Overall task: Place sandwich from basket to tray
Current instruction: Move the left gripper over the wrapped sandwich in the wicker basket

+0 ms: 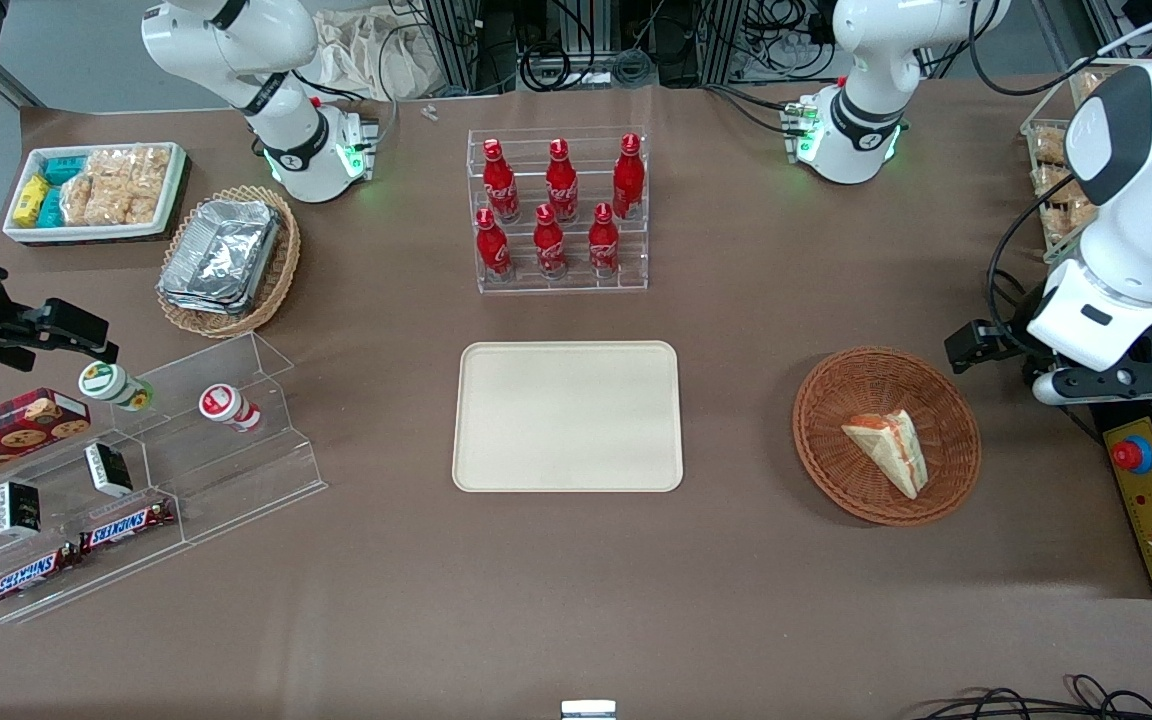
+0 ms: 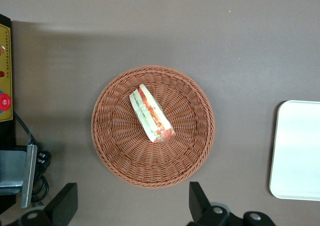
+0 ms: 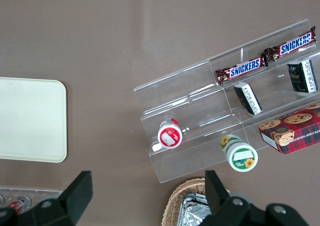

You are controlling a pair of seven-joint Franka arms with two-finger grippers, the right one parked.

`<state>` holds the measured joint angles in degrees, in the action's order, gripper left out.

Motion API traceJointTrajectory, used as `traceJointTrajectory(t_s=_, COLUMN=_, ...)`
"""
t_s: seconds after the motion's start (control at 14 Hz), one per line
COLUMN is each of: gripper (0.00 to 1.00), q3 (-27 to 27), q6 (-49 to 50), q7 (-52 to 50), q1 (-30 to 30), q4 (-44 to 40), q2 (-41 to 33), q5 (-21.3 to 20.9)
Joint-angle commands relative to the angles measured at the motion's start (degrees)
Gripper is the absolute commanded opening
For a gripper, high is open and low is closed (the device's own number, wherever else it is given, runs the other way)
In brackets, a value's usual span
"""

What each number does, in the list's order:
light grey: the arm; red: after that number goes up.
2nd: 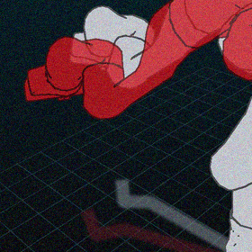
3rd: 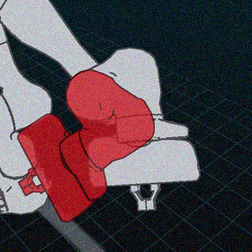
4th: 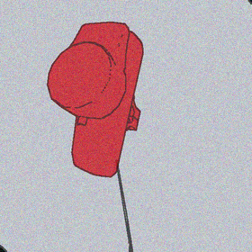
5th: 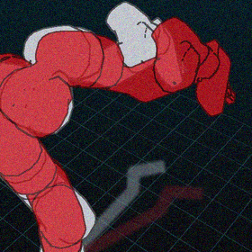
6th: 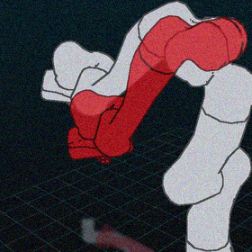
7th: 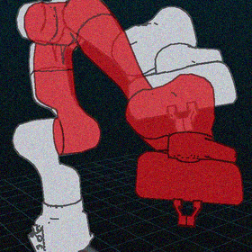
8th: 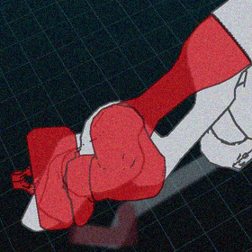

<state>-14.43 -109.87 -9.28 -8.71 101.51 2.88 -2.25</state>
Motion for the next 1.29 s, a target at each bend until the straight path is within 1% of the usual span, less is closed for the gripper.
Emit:
traceJointTrajectory(t_s=0.0, gripper=1.0, q3=0.01, q6=1.68, q7=-0.92, q1=-0.43, q4=-1.85, q2=0.99, q5=-1.0)
traceJointTrajectory(t_s=0.21, gripper=1.0, q3=-0.08, q6=1.51, q7=-1.45, q1=-0.43, q4=-2.63, q2=2.57, q5=-0.91)
traceJointTrajectory(t_s=0.36, gripper=1.0, q3=0.01, q6=0.28, q7=-1.53, q1=-0.6, q4=-2.72, q2=5.54, q5=-0.66)
traceJointTrajectory(t_s=0.57, gripper=1.0, q3=0.19, q6=-5.68, q7=-3.8, q1=-1.74, q4=-0.62, q2=8.19, q5=0.05)
traceJointTrajectory(t_s=0.71, gripper=1.0, q3=0.19, q6=-7.98, q7=-5.13, q1=-1.83, q4=1.83, q2=8.81, q5=0.05)
traceJointTrajectory(t_s=0.93, gripper=1.0, q3=0.19, q6=-9.04, q7=-9.34, q1=-1.75, q4=4.13, q2=11.26, q5=0.14)
traceJointTrajectory(t_s=1.21, gripper=1.0, q3=0.19, q6=-9.74, q7=-10.58, q1=-1.75, q4=4.31, q2=15.31, q5=-0.48)
